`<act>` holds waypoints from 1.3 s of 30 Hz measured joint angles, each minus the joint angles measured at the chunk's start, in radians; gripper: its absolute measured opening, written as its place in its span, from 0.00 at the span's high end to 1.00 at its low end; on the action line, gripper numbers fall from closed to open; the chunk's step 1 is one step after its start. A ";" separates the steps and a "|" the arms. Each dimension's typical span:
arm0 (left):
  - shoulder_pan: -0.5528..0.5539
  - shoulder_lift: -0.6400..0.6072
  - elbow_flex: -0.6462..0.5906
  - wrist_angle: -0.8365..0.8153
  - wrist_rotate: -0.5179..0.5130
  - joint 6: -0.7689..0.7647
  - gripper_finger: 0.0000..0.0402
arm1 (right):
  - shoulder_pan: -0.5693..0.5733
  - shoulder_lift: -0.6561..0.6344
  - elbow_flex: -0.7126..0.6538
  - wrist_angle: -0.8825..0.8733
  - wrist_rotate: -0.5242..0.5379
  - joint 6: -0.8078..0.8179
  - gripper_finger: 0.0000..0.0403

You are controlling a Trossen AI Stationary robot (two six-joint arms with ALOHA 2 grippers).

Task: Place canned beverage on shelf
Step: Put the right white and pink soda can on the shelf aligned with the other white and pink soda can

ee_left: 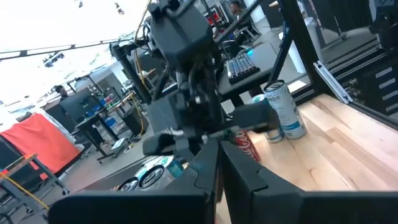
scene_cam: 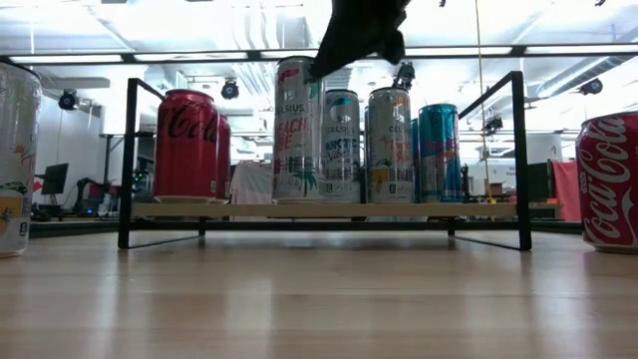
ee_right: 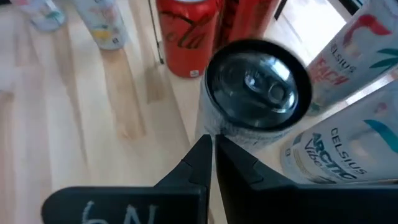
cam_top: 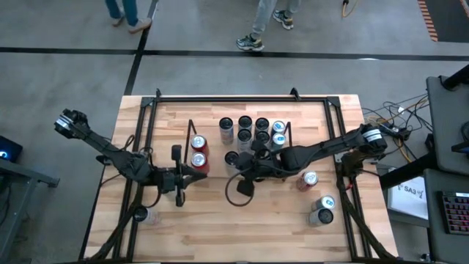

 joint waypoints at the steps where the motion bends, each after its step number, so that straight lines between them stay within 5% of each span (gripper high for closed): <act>1: 0.000 0.000 0.000 0.000 0.000 0.000 1.00 | -0.005 0.006 0.000 -0.001 0.000 0.000 0.97; 39: 0.000 0.000 0.002 -0.002 -0.001 0.012 1.00 | -0.059 0.048 0.000 0.148 0.130 -0.127 0.97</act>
